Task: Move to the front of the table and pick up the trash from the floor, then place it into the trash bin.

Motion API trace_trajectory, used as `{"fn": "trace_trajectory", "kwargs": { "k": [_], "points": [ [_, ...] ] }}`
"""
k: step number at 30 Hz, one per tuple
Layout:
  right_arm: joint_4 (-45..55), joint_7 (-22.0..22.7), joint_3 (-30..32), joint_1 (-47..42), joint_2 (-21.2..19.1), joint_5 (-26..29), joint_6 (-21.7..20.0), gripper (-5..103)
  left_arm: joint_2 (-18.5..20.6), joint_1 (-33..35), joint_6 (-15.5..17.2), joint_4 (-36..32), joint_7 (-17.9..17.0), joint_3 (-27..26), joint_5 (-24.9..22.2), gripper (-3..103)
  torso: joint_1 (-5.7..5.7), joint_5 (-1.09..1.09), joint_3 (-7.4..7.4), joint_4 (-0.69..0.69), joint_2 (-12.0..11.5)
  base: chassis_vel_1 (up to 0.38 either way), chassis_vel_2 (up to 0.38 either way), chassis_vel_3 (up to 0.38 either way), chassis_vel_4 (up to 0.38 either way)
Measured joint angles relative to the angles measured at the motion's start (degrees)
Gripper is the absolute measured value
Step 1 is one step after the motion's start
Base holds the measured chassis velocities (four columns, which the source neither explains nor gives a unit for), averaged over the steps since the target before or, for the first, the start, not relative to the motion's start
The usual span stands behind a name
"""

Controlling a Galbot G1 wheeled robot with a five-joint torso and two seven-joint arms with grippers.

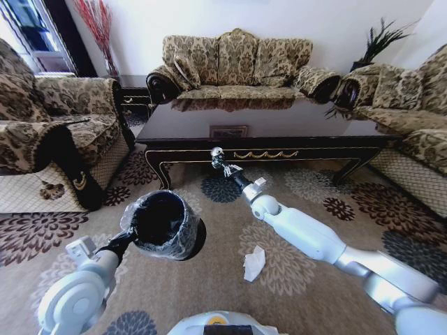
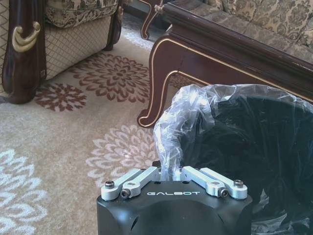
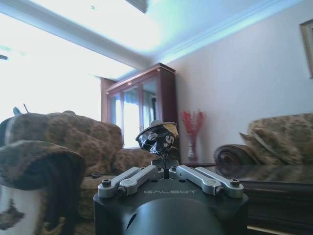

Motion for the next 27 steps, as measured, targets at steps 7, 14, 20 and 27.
{"fn": "trace_trajectory", "kwargs": {
  "k": [7,14,20,27],
  "points": [
    [6.5,-13.8,-2.0,-1.2,-2.6,3.6,2.3,0,-0.5,0.3,0.0,0.1,0.0,0.0,0.4,3,0.00,-0.01,-0.01,0.00,0.0,0.000,0.000,0.000,0.000],
    [8.2,-22.3,-5.2,-2.3,-3.8,2.1,4.6,0,-0.6,0.2,-0.1,0.2,0.1,-0.2,0.4,3,0.00,-0.01,0.00,0.00,0.0,0.000,0.000,0.000,0.000],
    [9.1,-25.4,-7.3,-1.9,-4.4,-0.6,5.8,0,-0.4,-0.3,-0.1,0.7,0.1,-0.4,0.1,3,0.00,-0.01,0.00,0.00,0.0,0.000,0.000,0.000,0.000],
    [9.9,-29.7,-9.0,-1.0,-5.7,-3.4,6.4,0,-0.7,-0.9,-0.1,0.9,0.1,-0.1,0.1,3,-0.01,-0.01,0.00,0.00,0.0,0.000,0.000,0.000,0.000]
  ]
}}
